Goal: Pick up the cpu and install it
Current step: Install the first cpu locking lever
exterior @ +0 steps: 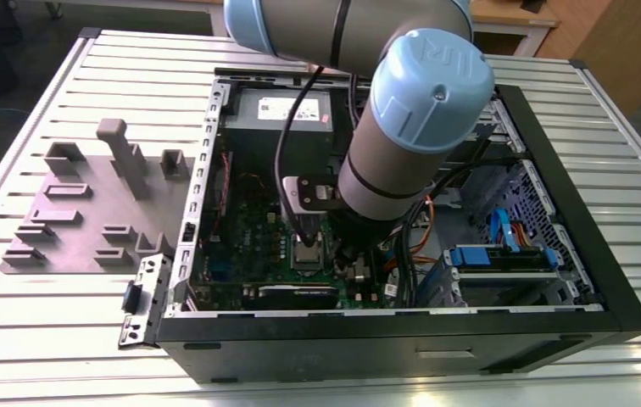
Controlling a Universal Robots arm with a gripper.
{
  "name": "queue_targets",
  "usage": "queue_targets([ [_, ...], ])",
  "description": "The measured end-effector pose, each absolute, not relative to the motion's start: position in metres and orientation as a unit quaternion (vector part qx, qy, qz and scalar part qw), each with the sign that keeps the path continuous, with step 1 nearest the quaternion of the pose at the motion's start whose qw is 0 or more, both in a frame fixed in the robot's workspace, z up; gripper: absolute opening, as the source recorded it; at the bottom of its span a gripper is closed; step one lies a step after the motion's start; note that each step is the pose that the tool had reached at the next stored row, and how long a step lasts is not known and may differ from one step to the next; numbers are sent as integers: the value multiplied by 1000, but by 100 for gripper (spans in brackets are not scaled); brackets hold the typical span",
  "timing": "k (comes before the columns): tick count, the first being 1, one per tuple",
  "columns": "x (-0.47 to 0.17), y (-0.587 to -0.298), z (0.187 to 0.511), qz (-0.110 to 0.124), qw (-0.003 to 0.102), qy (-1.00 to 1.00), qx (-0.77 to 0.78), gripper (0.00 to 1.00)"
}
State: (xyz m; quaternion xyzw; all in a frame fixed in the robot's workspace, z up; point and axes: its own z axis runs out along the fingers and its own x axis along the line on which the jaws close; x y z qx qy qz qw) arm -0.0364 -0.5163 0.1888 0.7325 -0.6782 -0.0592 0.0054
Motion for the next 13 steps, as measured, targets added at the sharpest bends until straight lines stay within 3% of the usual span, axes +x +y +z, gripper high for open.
queue_targets([
  [13, -38, -517, 187, -59, 5, -678, 733, 11],
])
